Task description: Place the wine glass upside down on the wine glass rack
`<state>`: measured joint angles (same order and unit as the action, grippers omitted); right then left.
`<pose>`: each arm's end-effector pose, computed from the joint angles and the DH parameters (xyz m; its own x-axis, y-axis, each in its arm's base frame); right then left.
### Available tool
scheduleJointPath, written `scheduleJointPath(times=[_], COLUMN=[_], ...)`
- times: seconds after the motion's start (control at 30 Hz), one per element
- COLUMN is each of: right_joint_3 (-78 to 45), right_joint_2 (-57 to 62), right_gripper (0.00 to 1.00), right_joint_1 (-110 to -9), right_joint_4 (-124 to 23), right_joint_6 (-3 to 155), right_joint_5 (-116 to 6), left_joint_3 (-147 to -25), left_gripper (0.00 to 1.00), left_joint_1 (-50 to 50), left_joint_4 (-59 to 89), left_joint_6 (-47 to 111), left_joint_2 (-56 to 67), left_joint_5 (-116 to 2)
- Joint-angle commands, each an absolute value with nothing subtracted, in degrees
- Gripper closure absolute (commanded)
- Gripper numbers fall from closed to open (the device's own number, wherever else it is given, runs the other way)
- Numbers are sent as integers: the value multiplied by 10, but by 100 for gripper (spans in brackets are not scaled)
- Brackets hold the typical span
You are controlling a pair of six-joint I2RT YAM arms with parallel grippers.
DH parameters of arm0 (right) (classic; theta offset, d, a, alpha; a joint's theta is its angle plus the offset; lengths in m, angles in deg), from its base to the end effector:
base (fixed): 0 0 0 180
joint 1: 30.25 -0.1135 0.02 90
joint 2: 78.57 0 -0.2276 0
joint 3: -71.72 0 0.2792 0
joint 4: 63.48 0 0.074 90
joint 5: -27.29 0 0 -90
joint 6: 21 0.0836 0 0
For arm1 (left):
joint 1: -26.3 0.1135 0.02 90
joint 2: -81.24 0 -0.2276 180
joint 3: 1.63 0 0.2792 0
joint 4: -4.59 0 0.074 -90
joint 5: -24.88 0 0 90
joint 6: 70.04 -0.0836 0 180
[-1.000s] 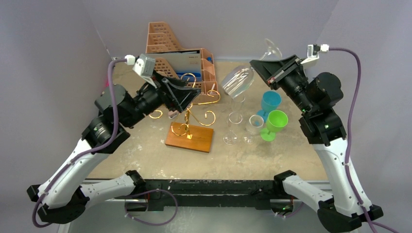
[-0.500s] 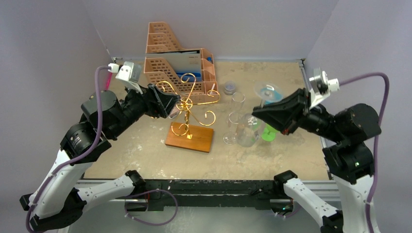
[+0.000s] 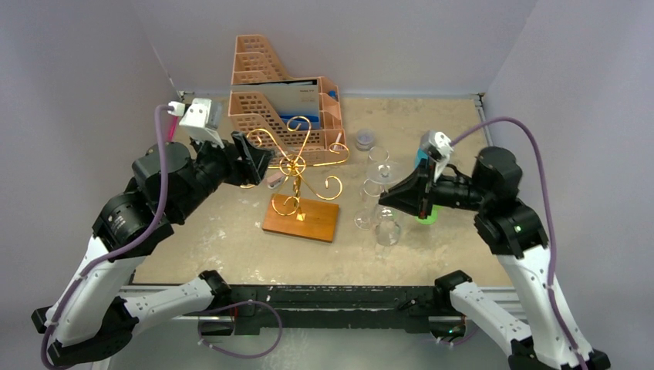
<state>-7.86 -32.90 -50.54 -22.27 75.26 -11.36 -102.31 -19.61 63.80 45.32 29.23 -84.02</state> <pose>0.1817 0.1368 0.4160 -0.2213 -0.0092 -0.9752 -0.9245 0.3201 0.2068 0.1689 -0.1354 0.4745 -0.3112 -0.2612 -0.9138 0.3593 0.8578 -0.3675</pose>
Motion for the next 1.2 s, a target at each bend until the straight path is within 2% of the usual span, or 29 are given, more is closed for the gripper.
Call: scheduleJointPath(times=[0.0, 0.2, 0.33, 0.47, 0.87, 1.0, 1.17], right_joint_3=[-79, -57, -40, -33, 55, 61, 99], right_joint_2=[-291, -249, -216, -190, -205, -187, -181], right_gripper=[100, 100, 100, 100, 100, 100, 100], right_joint_1=[-508, -537, -554, -594, -633, -636, -641], right_joint_4=[-330, -440, -522, -518, -587, -641, -740], right_joint_6=[758, 782, 812, 791, 749, 748, 750], right_joint_5=[-89, -167, -220, -239, -230, -204, -186], left_joint_3=[-1097, -1078, -1067, -1060, -1045, -1051, -1055], left_gripper=[33, 31, 27, 22, 20, 20, 20], left_joint_1=[-199, -199, -199, -198, -199, -199, -199], left_joint_4=[677, 683, 693, 712, 711, 752, 781], left_joint_6=[401, 380, 380, 387, 410, 458, 505], left_joint_2=[299, 330, 332, 325, 319, 301, 283], left_joint_5=[-907, -949, -960, -965, -975, -1034, -1037])
